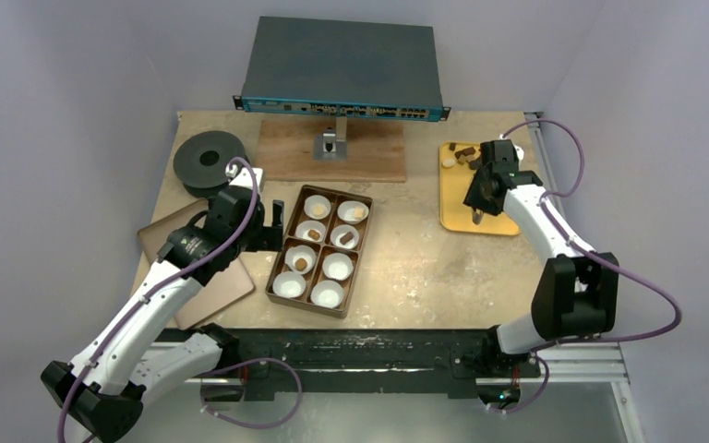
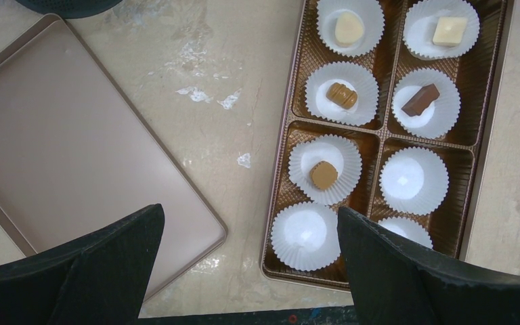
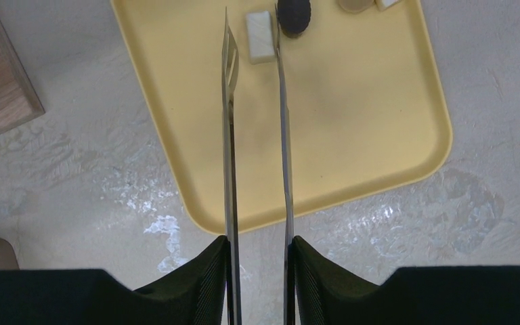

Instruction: Pack the chocolate

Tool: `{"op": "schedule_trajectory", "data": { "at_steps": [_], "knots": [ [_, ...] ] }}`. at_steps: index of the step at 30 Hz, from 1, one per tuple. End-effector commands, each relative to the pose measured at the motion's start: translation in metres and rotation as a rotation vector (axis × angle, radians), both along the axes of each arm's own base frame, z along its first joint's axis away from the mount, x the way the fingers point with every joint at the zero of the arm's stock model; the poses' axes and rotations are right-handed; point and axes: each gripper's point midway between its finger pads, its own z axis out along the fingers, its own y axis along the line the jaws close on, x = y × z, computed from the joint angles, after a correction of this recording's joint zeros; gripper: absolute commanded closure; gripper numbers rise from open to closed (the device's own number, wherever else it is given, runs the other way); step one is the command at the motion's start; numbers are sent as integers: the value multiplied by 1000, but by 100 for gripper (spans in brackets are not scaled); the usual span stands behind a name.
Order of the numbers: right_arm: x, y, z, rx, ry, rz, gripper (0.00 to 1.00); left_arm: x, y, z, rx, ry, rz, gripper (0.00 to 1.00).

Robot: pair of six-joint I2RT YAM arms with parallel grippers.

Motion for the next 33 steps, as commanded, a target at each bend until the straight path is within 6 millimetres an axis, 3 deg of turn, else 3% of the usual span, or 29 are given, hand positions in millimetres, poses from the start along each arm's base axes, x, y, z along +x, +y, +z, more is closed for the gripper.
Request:
{"op": "schedule_trajectory", "data": {
  "at_steps": [1,13,17,26,33],
  "knots": [
    [12,1,6,5,-42,11,60,7,-3,5,-17,-29,2,0],
    [15,-2,2,-13,-24,10,65,6,-3,3,-17,-20,1,0],
    [13,0,3,-5,-20,15,71,6,-4,3,-18,-20,1,0],
    [1,-2,37,-4,-70,16,76,6,-4,4,-25,-21,2,0],
    [-11,2,50,14,-91,37,77,6,-5,3,-26,-20,0,0]
  ]
}}
